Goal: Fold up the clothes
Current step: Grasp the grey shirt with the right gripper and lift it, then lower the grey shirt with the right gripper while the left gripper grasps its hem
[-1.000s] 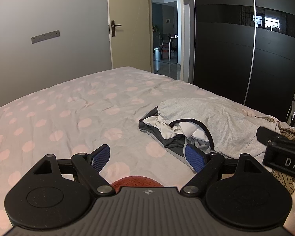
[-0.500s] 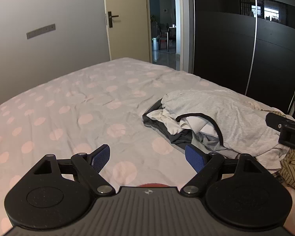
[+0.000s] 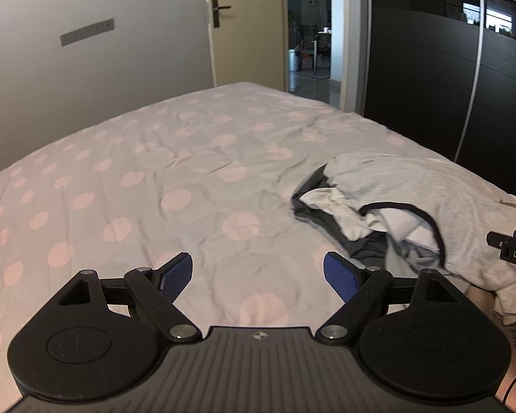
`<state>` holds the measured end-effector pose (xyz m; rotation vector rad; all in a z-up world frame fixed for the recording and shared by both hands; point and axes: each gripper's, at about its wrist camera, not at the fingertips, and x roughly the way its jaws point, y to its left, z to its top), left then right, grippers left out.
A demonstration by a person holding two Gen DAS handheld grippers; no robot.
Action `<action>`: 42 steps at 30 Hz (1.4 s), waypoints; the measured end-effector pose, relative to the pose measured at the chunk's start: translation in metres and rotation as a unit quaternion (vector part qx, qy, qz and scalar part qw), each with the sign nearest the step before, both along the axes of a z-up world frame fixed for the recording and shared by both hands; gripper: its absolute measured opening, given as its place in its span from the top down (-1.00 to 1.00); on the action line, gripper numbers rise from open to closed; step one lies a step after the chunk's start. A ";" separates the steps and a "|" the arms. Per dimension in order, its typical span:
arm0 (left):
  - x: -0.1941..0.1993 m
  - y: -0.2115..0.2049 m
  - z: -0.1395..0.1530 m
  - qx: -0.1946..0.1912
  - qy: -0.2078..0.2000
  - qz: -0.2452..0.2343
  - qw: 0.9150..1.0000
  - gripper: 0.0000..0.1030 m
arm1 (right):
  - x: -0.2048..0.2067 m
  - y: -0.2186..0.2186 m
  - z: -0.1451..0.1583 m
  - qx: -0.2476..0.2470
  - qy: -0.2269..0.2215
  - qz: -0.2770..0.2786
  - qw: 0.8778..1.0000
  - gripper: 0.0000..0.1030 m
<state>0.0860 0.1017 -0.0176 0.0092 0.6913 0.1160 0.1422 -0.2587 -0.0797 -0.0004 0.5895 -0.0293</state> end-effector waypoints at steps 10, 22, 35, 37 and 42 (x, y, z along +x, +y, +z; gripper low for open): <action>0.014 0.039 -0.026 -0.010 0.034 0.039 0.999 -0.91 | 0.033 0.025 -0.056 -0.095 0.078 0.036 0.992 -0.14; 0.000 0.066 -0.024 -0.029 0.025 0.068 0.997 -0.81 | 0.028 0.048 0.012 -0.198 -0.015 0.047 0.979 0.89; -0.067 0.125 0.029 -0.022 -0.060 0.135 0.989 -0.61 | 0.022 0.157 0.213 -0.192 -0.223 0.148 0.944 0.89; -0.078 0.134 0.038 -0.008 -0.076 0.147 0.986 -0.61 | 0.007 0.189 0.239 -0.188 -0.251 0.185 0.931 0.89; -0.108 0.154 0.061 0.023 -0.108 0.171 0.979 -0.61 | -0.040 0.266 0.289 -0.159 -0.317 0.285 0.891 0.89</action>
